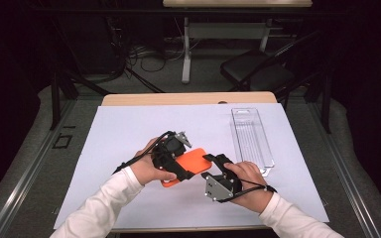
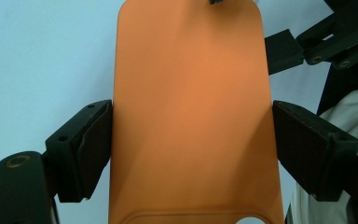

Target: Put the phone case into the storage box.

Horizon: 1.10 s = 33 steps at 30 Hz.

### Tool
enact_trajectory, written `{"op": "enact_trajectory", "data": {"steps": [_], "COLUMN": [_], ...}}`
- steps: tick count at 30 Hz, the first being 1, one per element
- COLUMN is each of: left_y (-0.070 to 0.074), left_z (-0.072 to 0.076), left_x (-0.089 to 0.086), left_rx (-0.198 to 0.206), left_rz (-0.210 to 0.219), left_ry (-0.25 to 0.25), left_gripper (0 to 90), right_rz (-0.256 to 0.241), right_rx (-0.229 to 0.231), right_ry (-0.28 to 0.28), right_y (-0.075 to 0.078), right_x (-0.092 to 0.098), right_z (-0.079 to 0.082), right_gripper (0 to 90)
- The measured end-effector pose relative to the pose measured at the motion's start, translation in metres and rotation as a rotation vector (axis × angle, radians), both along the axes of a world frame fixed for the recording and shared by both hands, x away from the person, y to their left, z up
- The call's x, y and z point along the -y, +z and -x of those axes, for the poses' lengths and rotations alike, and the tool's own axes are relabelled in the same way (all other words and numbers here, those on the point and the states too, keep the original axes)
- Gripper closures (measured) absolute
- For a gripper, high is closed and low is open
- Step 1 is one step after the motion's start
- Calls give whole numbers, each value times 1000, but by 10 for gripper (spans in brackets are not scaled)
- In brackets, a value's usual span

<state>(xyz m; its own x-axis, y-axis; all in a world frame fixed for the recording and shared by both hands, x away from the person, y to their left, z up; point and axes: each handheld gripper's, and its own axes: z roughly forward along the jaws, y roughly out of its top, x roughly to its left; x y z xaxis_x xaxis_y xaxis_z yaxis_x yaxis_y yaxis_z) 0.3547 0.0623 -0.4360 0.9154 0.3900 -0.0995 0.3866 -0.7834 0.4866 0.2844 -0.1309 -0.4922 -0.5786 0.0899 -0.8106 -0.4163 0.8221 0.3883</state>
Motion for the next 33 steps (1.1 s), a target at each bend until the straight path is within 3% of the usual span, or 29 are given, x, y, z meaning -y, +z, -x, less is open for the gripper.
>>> {"op": "enact_trajectory", "data": {"steps": [13,20,28,33], "left_y": [0,-1,-2,-2], "left_z": [3,3,3,3], "left_x": [7,8,12,13], "left_rx": [-6,-9,-9,-15], "left_rz": [-6,-7,-15,-15], "left_ry": [-26,-30,-33,-31], "left_gripper": [160,160,160,160], "right_rz": [54,84,67,85], "right_rx": [93,97,101,120], "right_ry": [42,34,39,36], "right_y": [-6,-8,-10,-10], "right_x": [-4,-6,-7,-7], "right_z": [1,2,3,4], "right_gripper": [408,409,430,447]}}
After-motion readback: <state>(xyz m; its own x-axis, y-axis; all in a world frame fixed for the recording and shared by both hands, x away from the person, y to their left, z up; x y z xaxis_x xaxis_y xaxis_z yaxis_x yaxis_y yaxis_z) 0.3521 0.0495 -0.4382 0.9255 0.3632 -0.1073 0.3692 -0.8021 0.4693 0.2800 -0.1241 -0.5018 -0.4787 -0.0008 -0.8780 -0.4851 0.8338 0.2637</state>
